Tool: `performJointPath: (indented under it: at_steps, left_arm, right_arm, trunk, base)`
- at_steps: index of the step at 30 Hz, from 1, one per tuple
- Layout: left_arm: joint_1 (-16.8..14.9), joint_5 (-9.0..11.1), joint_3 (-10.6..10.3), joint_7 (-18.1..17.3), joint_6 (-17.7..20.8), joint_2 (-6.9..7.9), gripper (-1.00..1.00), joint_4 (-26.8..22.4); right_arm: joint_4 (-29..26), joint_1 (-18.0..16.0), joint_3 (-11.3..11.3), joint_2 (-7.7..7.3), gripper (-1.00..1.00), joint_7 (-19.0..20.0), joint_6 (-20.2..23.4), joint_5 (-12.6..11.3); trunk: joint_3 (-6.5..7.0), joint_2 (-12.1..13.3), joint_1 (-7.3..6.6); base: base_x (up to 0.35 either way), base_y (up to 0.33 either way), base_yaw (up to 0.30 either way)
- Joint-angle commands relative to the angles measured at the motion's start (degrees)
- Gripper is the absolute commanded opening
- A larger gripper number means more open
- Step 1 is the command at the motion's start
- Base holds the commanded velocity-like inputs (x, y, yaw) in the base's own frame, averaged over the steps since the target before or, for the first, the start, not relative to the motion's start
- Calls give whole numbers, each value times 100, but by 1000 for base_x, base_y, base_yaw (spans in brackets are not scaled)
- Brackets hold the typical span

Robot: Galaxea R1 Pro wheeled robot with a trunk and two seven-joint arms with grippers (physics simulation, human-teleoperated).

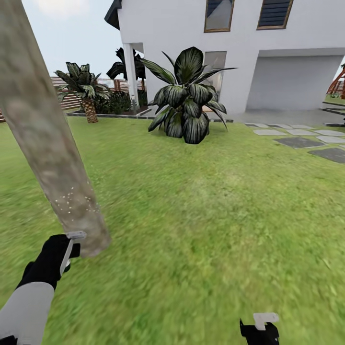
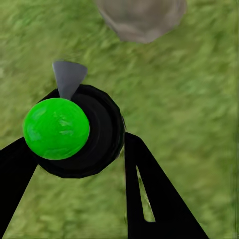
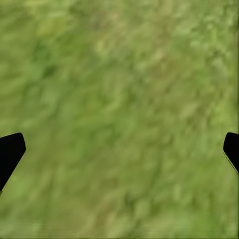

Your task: In the garden, pick up the pesticide atomizer on the floor and spray pesticide onto both trees until each tree trunk is fully covered.

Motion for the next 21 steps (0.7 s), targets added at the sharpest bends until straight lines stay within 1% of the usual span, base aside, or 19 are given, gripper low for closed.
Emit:
performJointPath:
  at_steps: [1, 6, 11, 13, 15, 18, 21]
  left_arm:
    - [-3, -10, 35, 0, -21, 0, -100, 30]
    - [8, -16, 93, -4, -89, 2, -100, 89]
    - [8, -16, 90, 0, -92, -10, -100, 91]
    - [8, -12, 80, -17, -81, -23, -100, 82]
    - [13, -29, 46, -34, -21, -74, -100, 82]
    - [17, -41, 38, -48, 8, -58, -100, 83]
    - [17, -22, 39, -52, 13, -80, -100, 76]
  right_arm:
    - [5, -4, 28, 0, 100, -30, -11, 10]
    - [-4, -4, 28, 0, 100, -30, -12, 2]
    - [-4, -4, 28, 1, 100, -30, -13, 1]
    - [-4, -4, 28, 1, 100, -30, -11, 1]
    - [-4, -4, 28, 0, 100, -30, -9, 1]
    - [-4, -4, 28, 1, 100, -30, -8, 1]
    - [-4, -4, 28, 0, 100, -30, -6, 1]
  trunk:
    - [-5, -2, 2]
    - [-5, -2, 2]
    - [-5, -2, 2]
    - [-5, -2, 2]
    - [-5, -2, 2]
    - [-5, -2, 2]
    - [-5, -2, 2]
  base:
    - [324, -25, 0]
    - [335, -6, 12]
    - [293, 0, 217]
    - [101, 0, 268]
    - [24, 0, 271]
    - [5, 0, 269]
    - [55, -28, 82]
